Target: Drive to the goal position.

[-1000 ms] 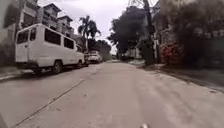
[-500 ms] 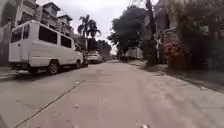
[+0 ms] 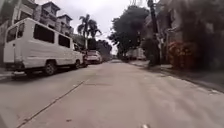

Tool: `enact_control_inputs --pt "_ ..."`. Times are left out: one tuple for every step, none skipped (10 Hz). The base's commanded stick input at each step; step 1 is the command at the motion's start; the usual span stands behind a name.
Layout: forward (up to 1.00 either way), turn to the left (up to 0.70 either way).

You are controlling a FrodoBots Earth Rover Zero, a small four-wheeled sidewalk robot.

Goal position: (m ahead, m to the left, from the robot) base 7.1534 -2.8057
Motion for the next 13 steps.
enact_control_inputs --pt "0.70 0.00" --pt "0.70 0.00" --pt "0.70 0.00" --pt "0.70 0.00" --pt "0.70 0.00" --pt "0.70 0.00" --pt "0.70 0.00" --pt "0.70 0.00" --pt "0.70 0.00" --pt "0.70 0.00" --pt "0.70 0.00" --pt "0.70 0.00" --pt "0.70 0.00"
